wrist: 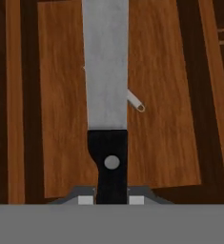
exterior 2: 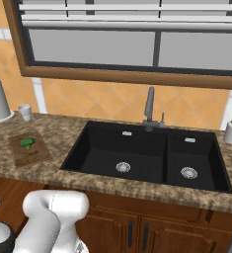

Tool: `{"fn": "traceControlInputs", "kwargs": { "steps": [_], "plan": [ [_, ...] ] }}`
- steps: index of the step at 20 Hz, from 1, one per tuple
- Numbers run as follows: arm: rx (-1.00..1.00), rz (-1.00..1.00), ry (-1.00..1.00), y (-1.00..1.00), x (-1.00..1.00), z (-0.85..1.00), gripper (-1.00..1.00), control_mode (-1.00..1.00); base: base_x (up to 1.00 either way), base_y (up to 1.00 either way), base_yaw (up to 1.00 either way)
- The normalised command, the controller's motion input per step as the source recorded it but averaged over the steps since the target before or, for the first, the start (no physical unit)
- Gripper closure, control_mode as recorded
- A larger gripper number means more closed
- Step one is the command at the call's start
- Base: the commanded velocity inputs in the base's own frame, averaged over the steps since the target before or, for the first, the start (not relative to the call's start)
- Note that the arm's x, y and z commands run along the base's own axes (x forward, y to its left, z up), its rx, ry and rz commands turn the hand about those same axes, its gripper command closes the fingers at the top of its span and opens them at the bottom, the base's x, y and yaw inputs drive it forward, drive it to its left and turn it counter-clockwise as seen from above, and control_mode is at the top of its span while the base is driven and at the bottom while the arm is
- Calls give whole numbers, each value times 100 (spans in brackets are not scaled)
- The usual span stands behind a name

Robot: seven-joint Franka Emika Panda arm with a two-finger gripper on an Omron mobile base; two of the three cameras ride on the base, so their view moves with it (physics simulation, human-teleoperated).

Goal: Place the appropriate cutting tool for cutting the broccoli skin on the cutting board.

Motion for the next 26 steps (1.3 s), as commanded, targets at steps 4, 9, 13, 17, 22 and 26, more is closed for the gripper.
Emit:
{"fn": "traceControlInputs", "kwargs": {
  "steps": [4,9,13,17,22,26],
  "plan": [
    [15,0,-13,-81,40,40,100,-100,0,0,0],
    [18,0,-7,-85,53,27,100,-100,0,0,0],
    [16,-2,2,-60,89,38,100,-100,0,0,0],
    [11,-2,9,-24,100,27,100,-100,0,0,0],
    [3,-6,14,0,100,27,100,-100,0,0,0],
    [0,-4,21,1,99,4,100,-100,0,0,0]
  ]
}}
